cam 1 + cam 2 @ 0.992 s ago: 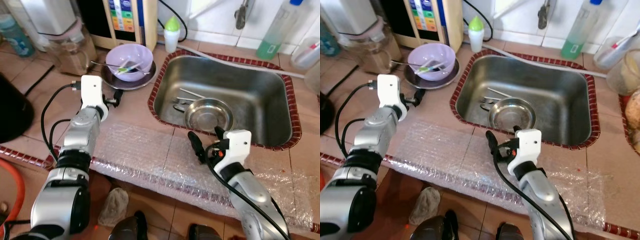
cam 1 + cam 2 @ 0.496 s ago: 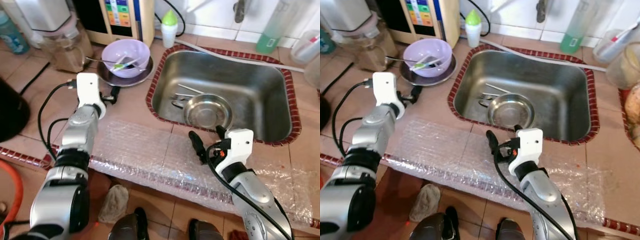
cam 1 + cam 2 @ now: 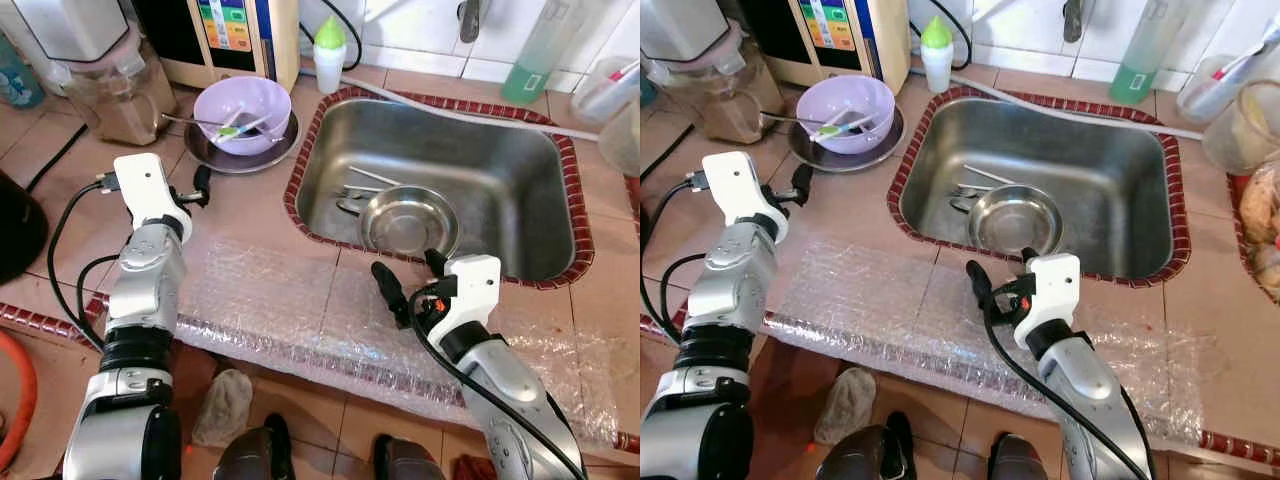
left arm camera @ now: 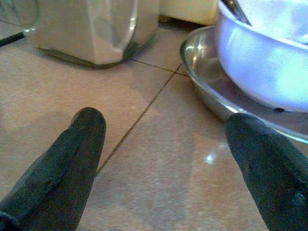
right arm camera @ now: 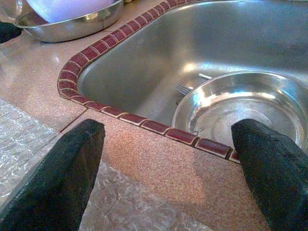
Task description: Kitchen organization
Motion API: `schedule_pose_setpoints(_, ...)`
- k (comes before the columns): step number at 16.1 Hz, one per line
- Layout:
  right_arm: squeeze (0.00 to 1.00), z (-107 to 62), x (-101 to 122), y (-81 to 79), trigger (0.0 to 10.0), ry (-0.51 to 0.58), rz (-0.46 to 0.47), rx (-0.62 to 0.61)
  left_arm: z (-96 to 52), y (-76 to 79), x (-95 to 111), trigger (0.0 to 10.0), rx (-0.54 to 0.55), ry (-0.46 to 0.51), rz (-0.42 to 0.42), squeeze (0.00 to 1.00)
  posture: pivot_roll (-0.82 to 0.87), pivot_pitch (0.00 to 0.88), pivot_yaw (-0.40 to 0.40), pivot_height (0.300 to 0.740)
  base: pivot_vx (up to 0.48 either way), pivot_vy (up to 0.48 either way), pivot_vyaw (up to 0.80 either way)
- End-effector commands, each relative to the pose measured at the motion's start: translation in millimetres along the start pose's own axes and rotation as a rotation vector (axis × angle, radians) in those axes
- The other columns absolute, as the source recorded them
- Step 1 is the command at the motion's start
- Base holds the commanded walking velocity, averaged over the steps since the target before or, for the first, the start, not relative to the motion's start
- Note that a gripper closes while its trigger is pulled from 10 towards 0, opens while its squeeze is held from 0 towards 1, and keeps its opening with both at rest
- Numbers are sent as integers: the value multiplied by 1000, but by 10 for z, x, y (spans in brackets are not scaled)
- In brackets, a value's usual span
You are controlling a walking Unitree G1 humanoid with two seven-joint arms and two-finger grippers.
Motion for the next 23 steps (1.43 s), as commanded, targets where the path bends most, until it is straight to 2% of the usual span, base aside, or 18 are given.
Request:
schedule_pose_setpoints(1, 0, 1, -132, -25, 10000, -65, 20, 10, 35, 15, 116, 10000, 7, 33, -22, 0, -181, 195, 72, 740, 0, 0, 0)
schedule_pose_setpoints(6, 0, -4, -121, -19, 10000, -59, 15, 5, 143, 131, 228, 10000, -15, 49, -43, 0, -193, 195, 80, 740, 0, 0, 0)
schedule_pose_setpoints(9, 0, -13, -126, -27, 10000, -60, 11, 8, 147, 166, 203, 10000, -20, 35, -43, 0, -196, 194, 85, 740, 0, 0, 0)
schedule_pose_setpoints(16, 0, 21, -145, -33, 10000, -67, 1, 30, -2, -119, 26, 10000, 112, -5, 4, 0, -178, 182, 66, 740, 0, 0, 0)
schedule_pose_setpoints(19, 0, 41, -146, -20, 10000, -66, -2, 34, -81, -219, 74, 10000, 164, 45, 2, 0, -175, 182, 62, 740, 0, 0, 0)
schedule_pose_setpoints(23, 0, 47, -151, -40, 10000, -66, -2, 44, -55, 28, 244, 10000, 63, 110, -64, 0, -174, 183, 60, 740, 0, 0, 0)
Point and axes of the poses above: a point about 5 cm out from each wrist's last joint towards the gripper, its own z axis pointing out of the wrist towards the gripper, its own x axis along the axis of the wrist's last joint, y = z × x, the point moved 1 cm from there along z, pointing out of the wrist towards the gripper, and after that the axes turned 7 degrees about -z, right-handed, at the moved point
